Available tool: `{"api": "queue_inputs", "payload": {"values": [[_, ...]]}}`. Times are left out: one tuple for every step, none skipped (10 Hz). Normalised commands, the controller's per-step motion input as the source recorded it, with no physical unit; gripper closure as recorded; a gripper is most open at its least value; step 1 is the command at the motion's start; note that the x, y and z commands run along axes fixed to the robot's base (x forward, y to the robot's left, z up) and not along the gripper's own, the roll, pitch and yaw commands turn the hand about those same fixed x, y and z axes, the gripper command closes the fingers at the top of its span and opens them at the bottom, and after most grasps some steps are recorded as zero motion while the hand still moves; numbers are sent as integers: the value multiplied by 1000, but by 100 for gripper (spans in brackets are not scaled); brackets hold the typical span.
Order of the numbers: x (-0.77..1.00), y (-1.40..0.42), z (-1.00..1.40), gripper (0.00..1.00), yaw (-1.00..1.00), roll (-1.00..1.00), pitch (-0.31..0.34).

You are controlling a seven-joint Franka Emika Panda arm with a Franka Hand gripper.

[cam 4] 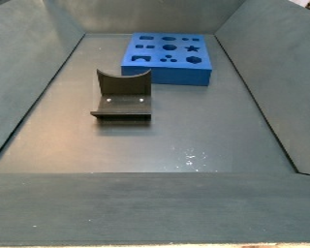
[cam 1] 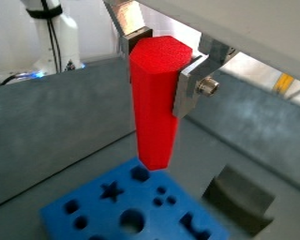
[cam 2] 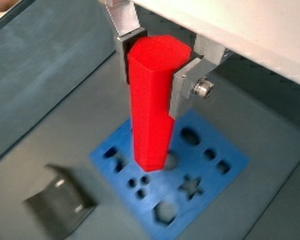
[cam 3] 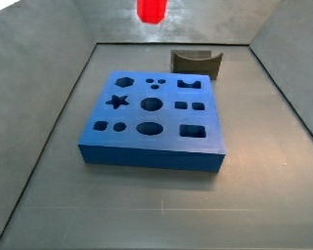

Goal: Pick up the hexagon object. Move up. Place the hexagon object on the fixture. Regrasp the hexagon object. Move to above the board. Insert the hexagon object.
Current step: Move to above the board, then insert the hexagon object.

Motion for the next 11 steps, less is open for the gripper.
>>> {"api": "queue_inputs", "payload": {"values": [[-97,8,7,100,-73,-1000,-123],[-83,25,4,100,-60,-875,-122],[-74,29,-1,100,-44,-659,-107],[-62,27,3,100,-31,-459,-87],[-49,19,-1,100,-21,-305,-63],[0,0,-11,100,0,-29,-1],[-29,-123,-20,100,0,70,-40],[-103,-20,-117,100,0,0,-123],[-817,829,-689,100,0,-53,-143],[-534,986,-909,100,0,-31,-111],[-509,974,-889,100,0,-31,-120]]}}
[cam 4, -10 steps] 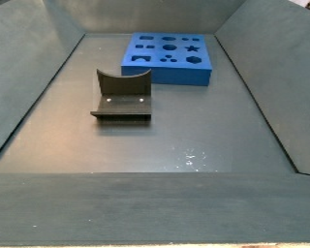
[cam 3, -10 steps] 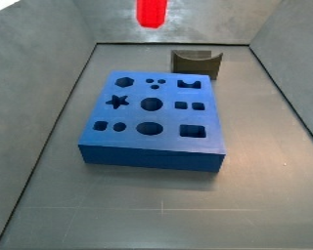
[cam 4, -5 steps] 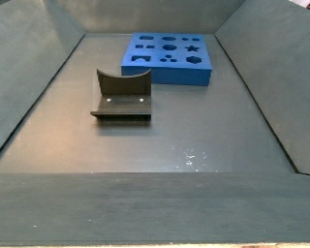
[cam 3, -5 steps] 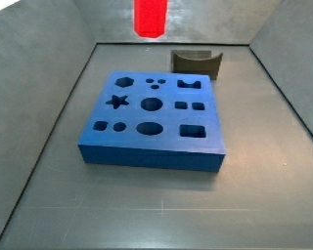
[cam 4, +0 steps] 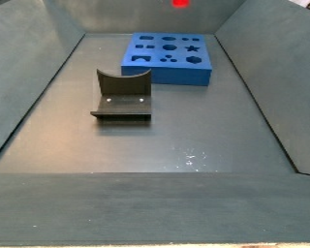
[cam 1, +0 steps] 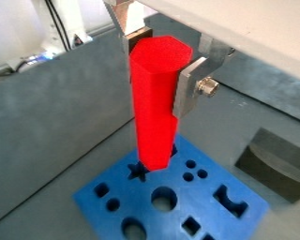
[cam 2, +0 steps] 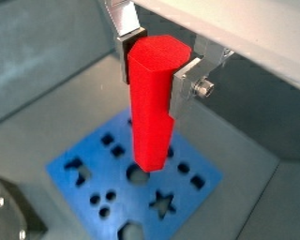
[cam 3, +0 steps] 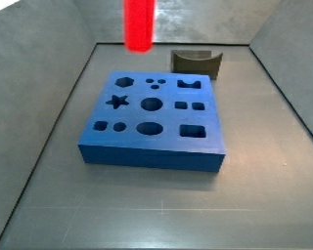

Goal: Pick up the hexagon object. Move up. Place the hexagon object on the fixture. Regrasp the hexagon object. Move to above the board. Insert the hexagon object.
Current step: Insert the hexagon object.

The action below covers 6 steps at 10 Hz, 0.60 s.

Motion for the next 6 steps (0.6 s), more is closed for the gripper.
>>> {"api": "queue_inputs", "payload": {"values": [[-486,869,-657,100,0,0,-100],[0,346,0,100,0,-61,0],[0,0,-31,100,0,0,-4],[-206,594,-169,100,-209,-124,-107],[-74,660,-200,100,-220,-91,-60],[-106,594,-117,100,-311,-59,0]]}}
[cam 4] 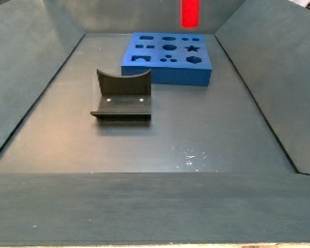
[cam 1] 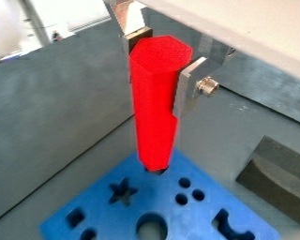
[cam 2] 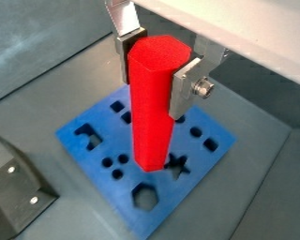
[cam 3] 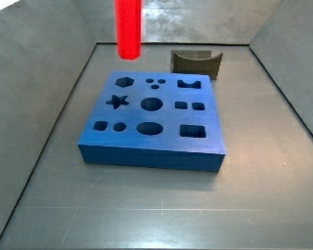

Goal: Pick up the hexagon object. Move up. Place the hexagon object on the fixture. Regrasp the hexagon object. Move to above the board. Insert the hexagon object.
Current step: Insert the hexagon object.

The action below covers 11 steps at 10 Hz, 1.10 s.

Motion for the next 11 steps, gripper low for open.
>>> {"api": "queue_inputs", "payload": {"values": [[-26,386,-86,100,-574,-3,0],[0,209,0,100,-731,-26,0],[0,0,0,100,0,11,0],[0,-26,-260,100,-154,41,0],[34,0,-446,100,-1000,19,0],[6,0,-389,100,-1000,0,-16],[0,0,-306,100,-1000,0,-1],[0,0,0,100,0,-4,0],[-34,0,-237,100,0,0,-84],[-369,166,-649,100,-540,-243,-49],[-460,54,-603,100,-609,-247,-103]]}}
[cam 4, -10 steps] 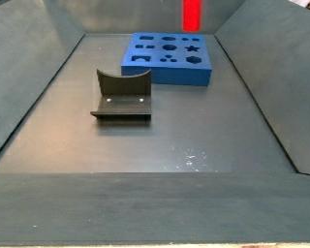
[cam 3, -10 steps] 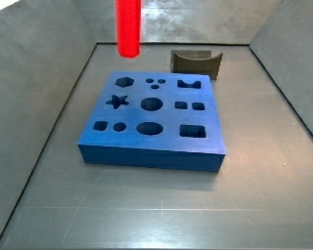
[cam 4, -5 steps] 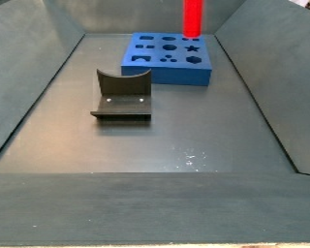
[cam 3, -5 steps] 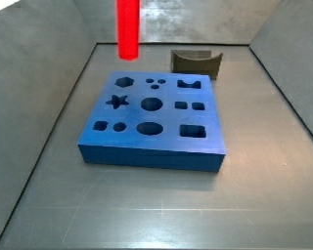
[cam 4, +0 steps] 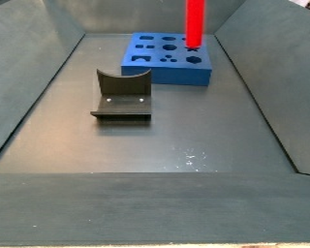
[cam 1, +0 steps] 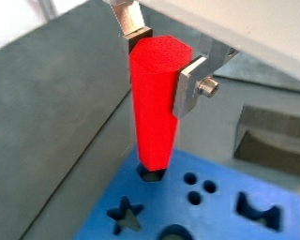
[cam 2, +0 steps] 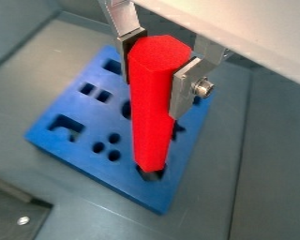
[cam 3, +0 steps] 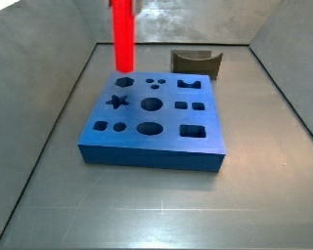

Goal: Pick up the hexagon object. Move up. Place the hexagon object on the fixture. Regrasp the hexagon object. Move to above the board. Insert the hexagon object.
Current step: Insert the hexagon object.

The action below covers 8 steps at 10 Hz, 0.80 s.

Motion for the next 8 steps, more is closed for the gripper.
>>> {"api": "queue_inputs", "payload": {"values": [[-197,140,-446,100,-391,-253,-174],[0,46,0,100,-17,-17,0],[17,46,-271,100,-220,-80,-29],[214,17,-417,100,-431,-76,0],[220,14,-340,100,-397,-93,-10],[0,0,-11,100,-49,0,0],[0,163,-134,100,-409,-91,-53],[-71,0,-74,100,0,0,0]]}}
